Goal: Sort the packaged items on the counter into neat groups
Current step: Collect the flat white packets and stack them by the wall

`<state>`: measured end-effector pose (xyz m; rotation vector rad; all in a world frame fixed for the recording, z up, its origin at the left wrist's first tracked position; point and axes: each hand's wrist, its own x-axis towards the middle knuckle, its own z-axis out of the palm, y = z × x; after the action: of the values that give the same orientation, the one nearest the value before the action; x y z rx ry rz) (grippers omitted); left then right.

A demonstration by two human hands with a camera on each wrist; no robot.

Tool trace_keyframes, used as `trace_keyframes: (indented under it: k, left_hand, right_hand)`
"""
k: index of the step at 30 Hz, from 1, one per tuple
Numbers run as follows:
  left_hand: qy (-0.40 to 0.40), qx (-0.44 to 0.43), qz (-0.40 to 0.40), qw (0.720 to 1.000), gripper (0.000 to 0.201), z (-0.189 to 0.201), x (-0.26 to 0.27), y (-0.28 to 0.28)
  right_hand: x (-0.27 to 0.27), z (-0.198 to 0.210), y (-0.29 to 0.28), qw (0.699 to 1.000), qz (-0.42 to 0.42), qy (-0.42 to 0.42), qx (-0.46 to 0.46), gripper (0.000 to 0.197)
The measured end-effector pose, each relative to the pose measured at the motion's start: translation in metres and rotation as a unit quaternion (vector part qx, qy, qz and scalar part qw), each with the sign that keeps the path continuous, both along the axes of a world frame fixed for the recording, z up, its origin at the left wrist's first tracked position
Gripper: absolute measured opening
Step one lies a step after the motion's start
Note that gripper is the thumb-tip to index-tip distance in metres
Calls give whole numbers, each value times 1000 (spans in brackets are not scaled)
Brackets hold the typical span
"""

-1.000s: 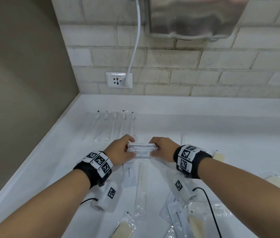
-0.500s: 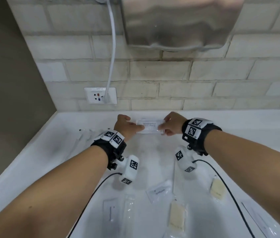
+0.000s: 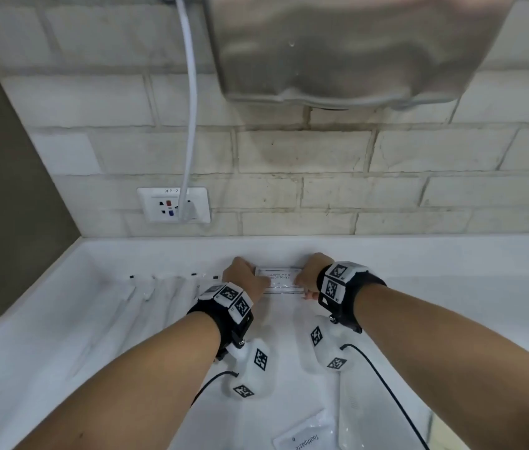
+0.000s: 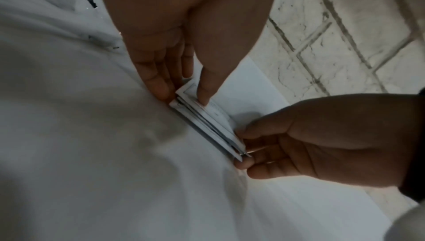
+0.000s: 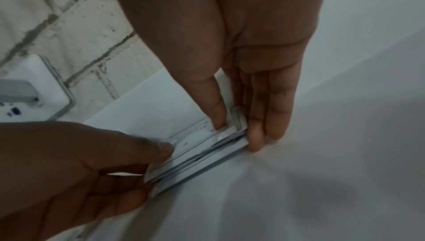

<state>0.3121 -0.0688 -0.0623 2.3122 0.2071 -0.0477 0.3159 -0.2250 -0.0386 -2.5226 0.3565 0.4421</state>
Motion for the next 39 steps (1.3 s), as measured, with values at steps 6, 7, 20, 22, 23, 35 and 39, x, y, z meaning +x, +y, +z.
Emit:
trace_keyframes:
  k: [6,7,20,22,23,35,39]
  left_hand:
    - [20,20,-63,998,46,7,-9,4]
    - [23,36,-80,996,56,10,-11,5]
    - [22,196,-92,976,12,15,-7,-11]
    - [24,203,-96,974,27,12,-5,-12]
    - [28,207,-101,973,28,11,-3,-12]
    - [47,249,-123,960,22,9,9,-9]
    - [53,239,-138,960,31,10,9,-10]
  right_hand:
    - [-13,7,4,1000,8,-9,2,18]
    - [-17,10,4,999,32,-13,-21,27]
    - [-23,13,10,987,87,-38,-127,30]
    - [-21,12,9,986,89,-40,-137,25]
    - [-21,12,9,986,89,-40,-137,25]
    - [-13,5,14,980,101,-23,-169,29]
    - [-11,3,14,976,121,-29,-179,27]
